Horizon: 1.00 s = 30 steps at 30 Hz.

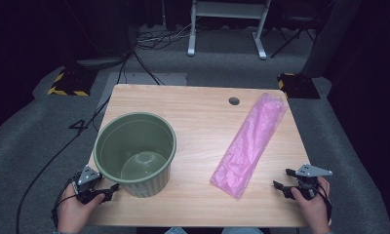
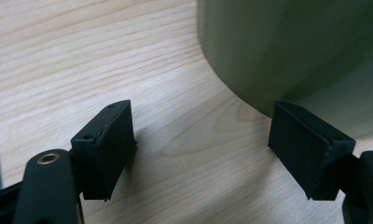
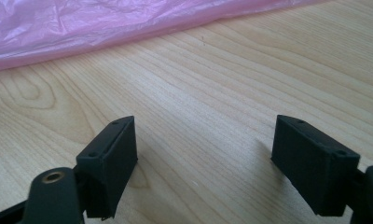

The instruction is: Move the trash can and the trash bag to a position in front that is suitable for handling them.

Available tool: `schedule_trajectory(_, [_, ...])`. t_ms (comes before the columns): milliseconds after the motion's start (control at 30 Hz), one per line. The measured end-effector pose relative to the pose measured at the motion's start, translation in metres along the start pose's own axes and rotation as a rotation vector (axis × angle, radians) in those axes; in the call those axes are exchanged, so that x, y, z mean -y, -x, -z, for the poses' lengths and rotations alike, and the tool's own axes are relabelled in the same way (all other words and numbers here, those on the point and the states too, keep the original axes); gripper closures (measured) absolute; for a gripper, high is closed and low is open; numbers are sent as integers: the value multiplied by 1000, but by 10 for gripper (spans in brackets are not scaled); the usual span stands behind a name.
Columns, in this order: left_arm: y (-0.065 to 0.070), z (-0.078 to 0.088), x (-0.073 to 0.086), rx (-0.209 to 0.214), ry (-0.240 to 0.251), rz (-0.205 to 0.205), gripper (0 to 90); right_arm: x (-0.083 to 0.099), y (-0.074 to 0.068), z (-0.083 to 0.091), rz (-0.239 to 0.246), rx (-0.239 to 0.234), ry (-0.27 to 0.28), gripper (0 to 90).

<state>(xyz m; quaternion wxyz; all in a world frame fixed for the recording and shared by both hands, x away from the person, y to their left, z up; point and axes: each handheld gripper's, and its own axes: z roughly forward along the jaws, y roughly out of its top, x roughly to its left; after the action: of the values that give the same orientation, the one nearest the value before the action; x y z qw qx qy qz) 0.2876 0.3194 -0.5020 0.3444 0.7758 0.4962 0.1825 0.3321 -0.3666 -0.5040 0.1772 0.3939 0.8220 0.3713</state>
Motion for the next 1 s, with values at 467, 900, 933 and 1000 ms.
schedule_trajectory(467, [-19, 22, -19, -37, 91, 28, 259, 0, 0, 0, 0, -1, 1, 223])
schedule_trajectory(900, [-6, 6, -33, -15, 37, -58, 299, 0, 0, 0, -1, -1, 0, 224])
schedule_trajectory(933, [0, 2, -36, -6, 46, -67, 303, 0, 0, 0, -1, 0, 0, 224])
schedule_trajectory(1000, [7, -2, -39, 12, 48, -92, 305, 0, 0, 0, 1, 0, 1, 223])
